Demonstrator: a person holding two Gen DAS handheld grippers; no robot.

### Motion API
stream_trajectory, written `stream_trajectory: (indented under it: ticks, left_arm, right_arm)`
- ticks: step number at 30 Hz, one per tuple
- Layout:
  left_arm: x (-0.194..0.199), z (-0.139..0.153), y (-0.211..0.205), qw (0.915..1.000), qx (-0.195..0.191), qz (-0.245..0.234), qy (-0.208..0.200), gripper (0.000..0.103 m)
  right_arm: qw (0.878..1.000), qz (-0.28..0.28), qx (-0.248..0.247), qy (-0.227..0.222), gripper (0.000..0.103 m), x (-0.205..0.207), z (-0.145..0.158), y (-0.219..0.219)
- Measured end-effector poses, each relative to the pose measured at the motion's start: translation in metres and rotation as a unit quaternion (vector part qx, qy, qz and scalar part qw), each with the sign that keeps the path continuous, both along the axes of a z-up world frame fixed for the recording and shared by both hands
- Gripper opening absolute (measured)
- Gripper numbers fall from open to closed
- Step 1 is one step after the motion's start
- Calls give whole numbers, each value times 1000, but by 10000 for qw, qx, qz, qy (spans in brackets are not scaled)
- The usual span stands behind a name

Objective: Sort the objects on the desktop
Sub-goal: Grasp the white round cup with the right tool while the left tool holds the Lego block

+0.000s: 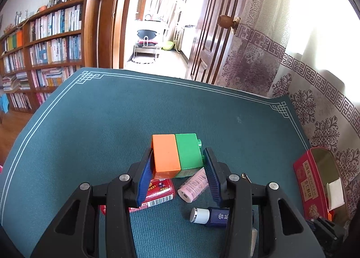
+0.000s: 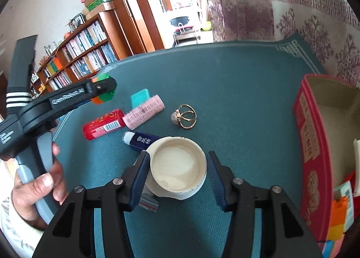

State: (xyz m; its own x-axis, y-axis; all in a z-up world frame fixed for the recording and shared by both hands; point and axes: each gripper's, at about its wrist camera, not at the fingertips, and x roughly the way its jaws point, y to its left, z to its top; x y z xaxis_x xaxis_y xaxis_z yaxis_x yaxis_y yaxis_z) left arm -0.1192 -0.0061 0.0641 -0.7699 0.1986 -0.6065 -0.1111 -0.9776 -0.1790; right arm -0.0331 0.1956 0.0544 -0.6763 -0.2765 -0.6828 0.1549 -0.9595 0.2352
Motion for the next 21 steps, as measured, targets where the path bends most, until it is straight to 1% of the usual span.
stream_trajectory:
  ticks: [8,21]
  left_arm:
    - [6,4,5,9999,-23,-80,88,47]
    - [23,10,29,9989,-226,-276,303,47]
  right_arm:
    - [9994,-179,118,289,56,19,17,6]
    - [9937,-792,331,718,56,54,45,37]
